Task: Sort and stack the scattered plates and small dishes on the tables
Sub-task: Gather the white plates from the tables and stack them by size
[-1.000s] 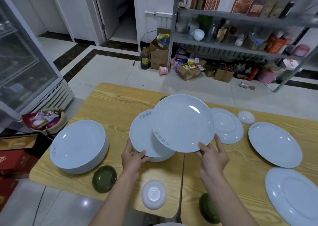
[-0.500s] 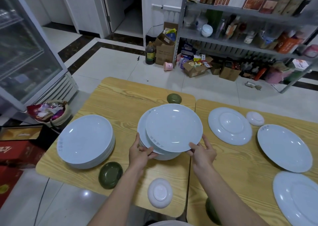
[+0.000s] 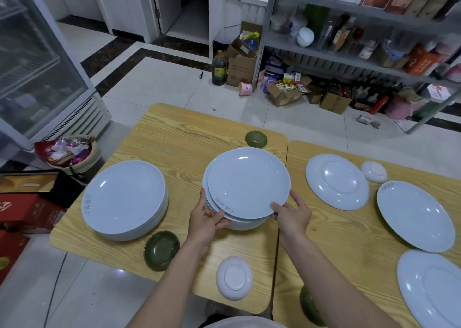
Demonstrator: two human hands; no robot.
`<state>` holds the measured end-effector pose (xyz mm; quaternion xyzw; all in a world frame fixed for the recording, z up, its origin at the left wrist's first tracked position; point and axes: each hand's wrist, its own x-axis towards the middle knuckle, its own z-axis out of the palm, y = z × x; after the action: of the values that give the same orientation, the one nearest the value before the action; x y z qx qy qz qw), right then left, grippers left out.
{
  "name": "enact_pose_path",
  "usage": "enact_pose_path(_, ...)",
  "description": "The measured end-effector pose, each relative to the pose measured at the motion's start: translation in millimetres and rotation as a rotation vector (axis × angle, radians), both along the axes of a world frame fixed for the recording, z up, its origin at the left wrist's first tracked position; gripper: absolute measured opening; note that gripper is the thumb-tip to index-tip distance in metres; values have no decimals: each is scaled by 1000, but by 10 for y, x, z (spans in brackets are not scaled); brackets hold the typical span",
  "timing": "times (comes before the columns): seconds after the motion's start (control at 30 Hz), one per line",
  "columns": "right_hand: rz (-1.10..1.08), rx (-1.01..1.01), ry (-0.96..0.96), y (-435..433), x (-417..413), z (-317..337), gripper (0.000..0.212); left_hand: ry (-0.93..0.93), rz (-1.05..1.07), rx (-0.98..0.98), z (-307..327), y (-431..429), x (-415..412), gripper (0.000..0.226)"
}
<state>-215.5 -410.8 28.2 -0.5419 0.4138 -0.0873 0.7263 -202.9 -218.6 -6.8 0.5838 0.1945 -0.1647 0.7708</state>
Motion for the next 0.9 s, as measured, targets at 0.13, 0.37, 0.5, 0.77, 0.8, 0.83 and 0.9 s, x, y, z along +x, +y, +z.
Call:
enact_pose_path(0.13,45,-142,71,6,-6,-37,71,-10,-30,-13,-12,23,0,89)
enact_pose_path(0.37,92,-373,137,58,14,-31,57,-3,-70,19,-43,82,11,89)
enact_pose_path(0.5,116,-412,189,60,41,-42,66,-12,-77,24,-43,84,16,88)
enact_pose_path(0.77,82,-326,187,101,-7,-92,68,-16,-78,58,-12,92,3,90)
enact_pose_path(0.8,84,-324,190,98,-13,-88,68,-14,-80,65,-3,93,2,90)
enact_pose_path(0.83,91,-321,192,91,-17,-84,68,-13,-83,73,7,98,3,91)
enact_pose_path(0.9,113,-309,197,62,-27,-81,65,-15,-87,95,34,104,10,91)
